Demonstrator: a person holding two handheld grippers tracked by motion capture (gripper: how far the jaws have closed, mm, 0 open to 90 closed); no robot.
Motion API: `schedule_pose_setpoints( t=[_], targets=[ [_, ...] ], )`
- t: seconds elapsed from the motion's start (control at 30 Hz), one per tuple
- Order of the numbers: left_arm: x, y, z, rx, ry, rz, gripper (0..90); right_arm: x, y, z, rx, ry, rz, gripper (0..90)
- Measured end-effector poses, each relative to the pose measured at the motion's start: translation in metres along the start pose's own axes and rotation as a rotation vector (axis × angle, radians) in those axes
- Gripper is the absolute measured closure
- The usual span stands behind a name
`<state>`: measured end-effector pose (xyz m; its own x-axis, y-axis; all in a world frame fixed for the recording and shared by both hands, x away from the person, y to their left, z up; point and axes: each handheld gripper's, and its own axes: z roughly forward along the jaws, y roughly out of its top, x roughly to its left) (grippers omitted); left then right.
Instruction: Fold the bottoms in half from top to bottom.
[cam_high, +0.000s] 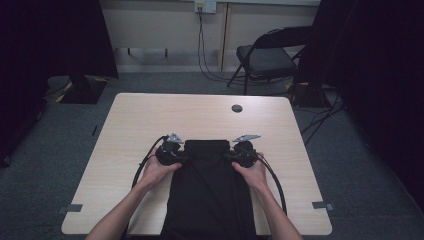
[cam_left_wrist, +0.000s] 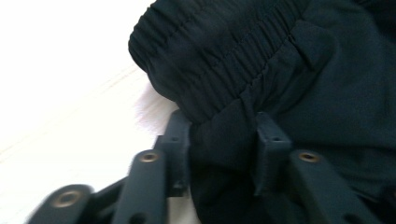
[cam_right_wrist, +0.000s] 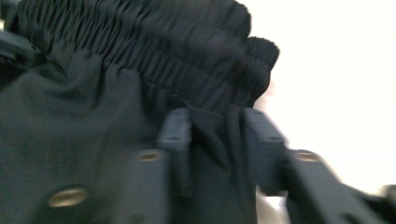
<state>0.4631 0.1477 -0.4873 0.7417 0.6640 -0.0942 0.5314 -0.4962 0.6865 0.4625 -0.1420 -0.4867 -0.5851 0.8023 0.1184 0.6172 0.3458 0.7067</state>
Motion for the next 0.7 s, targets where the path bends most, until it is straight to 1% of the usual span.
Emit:
schedule_pose_setpoints(
  t=[0.03, 0.1, 0.13, 0.17, 0.27, 0.3, 0.33, 0.37, 0.47, 0.53, 0.57, 0.6, 0.63, 0.67, 0.7],
  targets=[
    [0.000, 0.000, 0.000, -0.001, -0.002, 0.004, 67.1, -0.005, 0.003, -0.001, -0.023, 0.000, 0.035, 44.7],
    [0.001, 0.000, 0.000, -0.004, -0.008, -0.005, 68.2, -0.009, 0.008, -0.003, -0.050, 0.029, 0.063, 41.1],
    [0.001, 0.000, 0.000, -0.005, -0.006, 0.000, 68.3, -0.009, 0.010, -0.003, -0.057, 0.036, 0.072, 38.4],
    [0.001, 0.000, 0.000, -0.003, -0.004, 0.007, 68.3, -0.008, 0.013, -0.002, -0.051, 0.038, 0.068, 36.1],
    [0.001, 0.000, 0.000, -0.003, -0.005, 0.005, 68.4, -0.006, 0.018, 0.002, -0.036, 0.042, 0.063, 34.8],
    [0.001, -0.001, 0.000, -0.011, -0.007, 0.002, 68.4, -0.004, 0.020, 0.006, -0.033, 0.032, 0.055, 34.0],
    [0.001, -0.001, 0.000, -0.011, -0.007, 0.002, 68.7, -0.004, 0.020, 0.006, -0.033, 0.032, 0.055, 34.0],
    [0.001, -0.001, 0.000, -0.010, -0.006, 0.002, 69.0, -0.004, 0.020, 0.012, -0.026, 0.012, 0.060, 31.7],
    [0.002, -0.001, -0.001, -0.004, -0.011, 0.006, 70.0, -0.008, 0.016, 0.020, -0.009, 0.012, 0.089, 28.1],
    [0.002, -0.001, -0.001, -0.005, -0.010, 0.005, 70.6, -0.009, 0.015, 0.021, -0.015, 0.013, 0.096, 28.2],
    [0.004, -0.001, -0.001, -0.004, -0.019, 0.003, 70.8, -0.007, 0.016, 0.023, -0.021, 0.004, 0.078, 29.6],
    [0.004, -0.001, 0.000, -0.006, -0.013, 0.000, 70.9, -0.005, 0.016, 0.024, -0.019, -0.008, 0.067, 34.2],
    [0.005, -0.001, -0.001, -0.004, -0.011, -0.004, 70.9, -0.002, 0.017, 0.025, -0.020, -0.006, 0.052, 36.0],
    [0.005, -0.001, -0.001, -0.004, -0.011, -0.004, 70.9, -0.002, 0.017, 0.025, -0.020, -0.006, 0.052, 36.0],
    [0.005, -0.001, -0.001, -0.003, -0.009, -0.003, 70.9, -0.001, 0.017, 0.026, -0.019, -0.010, 0.046, 41.6]
  ],
)
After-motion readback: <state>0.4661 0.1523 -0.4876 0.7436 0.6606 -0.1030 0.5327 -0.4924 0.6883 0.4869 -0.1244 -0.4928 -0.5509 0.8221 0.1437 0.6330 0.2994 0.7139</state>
